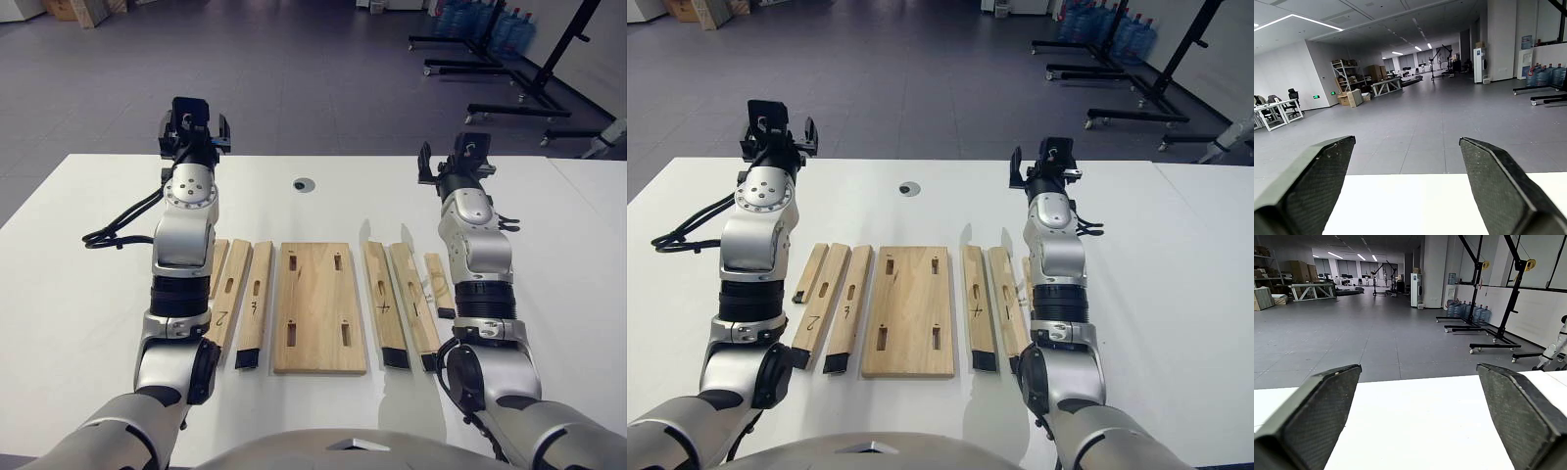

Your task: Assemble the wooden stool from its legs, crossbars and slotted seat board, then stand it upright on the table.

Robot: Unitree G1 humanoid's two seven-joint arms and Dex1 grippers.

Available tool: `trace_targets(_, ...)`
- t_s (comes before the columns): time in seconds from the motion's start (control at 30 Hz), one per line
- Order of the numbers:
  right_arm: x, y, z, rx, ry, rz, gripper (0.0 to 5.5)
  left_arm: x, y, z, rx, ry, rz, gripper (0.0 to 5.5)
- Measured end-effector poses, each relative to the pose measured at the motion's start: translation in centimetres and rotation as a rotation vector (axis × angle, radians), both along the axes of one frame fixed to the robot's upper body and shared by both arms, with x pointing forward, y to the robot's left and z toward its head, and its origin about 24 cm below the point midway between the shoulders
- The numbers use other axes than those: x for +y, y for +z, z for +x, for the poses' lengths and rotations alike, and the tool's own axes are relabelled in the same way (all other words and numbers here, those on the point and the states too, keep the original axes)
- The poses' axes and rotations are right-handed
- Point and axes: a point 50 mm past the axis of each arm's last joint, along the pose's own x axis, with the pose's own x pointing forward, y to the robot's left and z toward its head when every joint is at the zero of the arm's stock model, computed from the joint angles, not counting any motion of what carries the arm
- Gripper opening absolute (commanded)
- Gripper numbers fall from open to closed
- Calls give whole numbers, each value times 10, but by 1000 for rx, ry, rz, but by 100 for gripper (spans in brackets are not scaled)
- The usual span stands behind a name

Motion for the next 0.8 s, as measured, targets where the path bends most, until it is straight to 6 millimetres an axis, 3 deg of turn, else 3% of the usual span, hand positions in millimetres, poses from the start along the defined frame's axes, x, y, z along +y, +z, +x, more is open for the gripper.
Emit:
trace_targets(0.27, 0, 11, -4, -52, -1, 11, 435, -3, -1, 1, 8, -20, 4, 393)
trace_targets(0.5, -12, 10, -14, -43, -14, -13, 435, -5, 2, 0, -6, -10, 32, 393)
trace_targets(0.8, -13, 7, -15, -3, 2, 13, 435, 0, 3, -1, -16, 9, 15, 393)
